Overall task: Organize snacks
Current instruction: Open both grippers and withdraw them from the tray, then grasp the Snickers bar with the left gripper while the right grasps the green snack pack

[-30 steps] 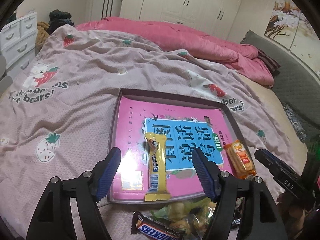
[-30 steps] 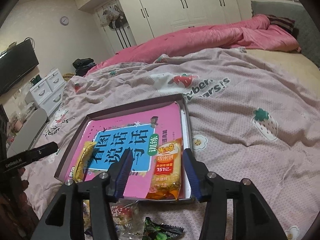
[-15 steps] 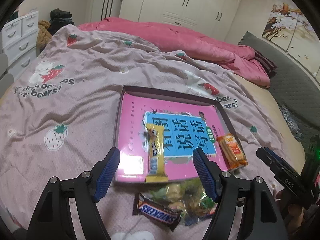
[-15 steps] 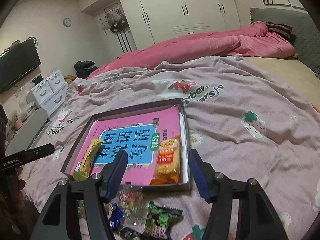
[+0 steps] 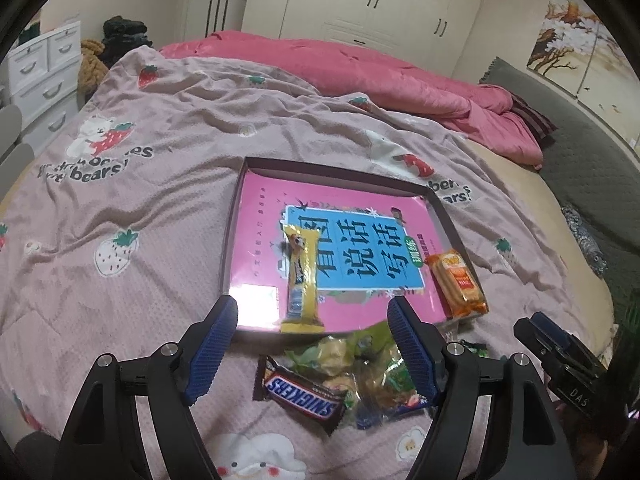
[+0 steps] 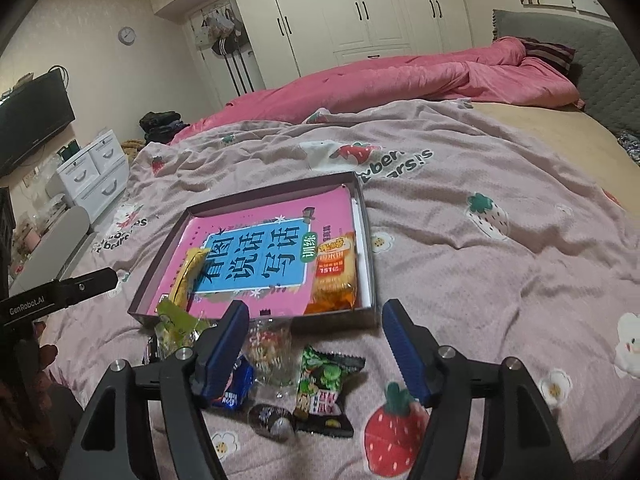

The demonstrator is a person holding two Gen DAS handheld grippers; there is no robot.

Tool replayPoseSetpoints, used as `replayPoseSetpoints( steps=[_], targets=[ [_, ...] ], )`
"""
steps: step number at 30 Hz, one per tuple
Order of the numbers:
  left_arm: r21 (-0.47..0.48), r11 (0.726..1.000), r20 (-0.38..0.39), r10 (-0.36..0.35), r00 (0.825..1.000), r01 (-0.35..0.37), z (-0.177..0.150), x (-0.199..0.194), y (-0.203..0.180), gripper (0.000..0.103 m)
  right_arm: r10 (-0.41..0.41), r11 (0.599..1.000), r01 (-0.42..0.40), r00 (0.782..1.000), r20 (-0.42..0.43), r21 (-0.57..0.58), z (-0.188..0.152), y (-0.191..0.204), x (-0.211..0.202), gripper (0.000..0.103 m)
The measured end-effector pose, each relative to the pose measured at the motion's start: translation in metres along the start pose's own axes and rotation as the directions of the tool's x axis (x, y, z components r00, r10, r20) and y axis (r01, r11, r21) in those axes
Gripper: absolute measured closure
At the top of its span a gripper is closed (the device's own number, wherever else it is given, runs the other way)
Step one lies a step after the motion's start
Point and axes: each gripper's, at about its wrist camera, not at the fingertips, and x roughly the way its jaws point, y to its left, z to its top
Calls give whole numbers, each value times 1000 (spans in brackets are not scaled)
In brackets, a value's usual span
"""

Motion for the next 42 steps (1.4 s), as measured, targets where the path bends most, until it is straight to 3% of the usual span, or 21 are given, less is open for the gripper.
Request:
replayPoseSetpoints(
  steps=[6, 18, 35, 42],
  targets=[
    [14, 1000, -9, -7, 1000, 7, -7, -3, -5, 24, -12, 1000, 12, 1000, -4, 24, -7, -2, -10, 29],
    [-2, 1000, -35, -12, 999, 12, -16, -11, 0, 24, -42, 997, 43, 999, -21, 59, -14, -8, -20, 28],
    [-181, 983, -143, -23, 989, -3, -42, -6, 46, 24, -63, 995, 68, 996, -67, 70, -27, -10, -23, 28],
    [-240, 970, -189, -78, 979, 31, -55, 6, 45, 24, -51, 995, 59, 994, -95, 78, -34, -8, -22, 28]
  ],
)
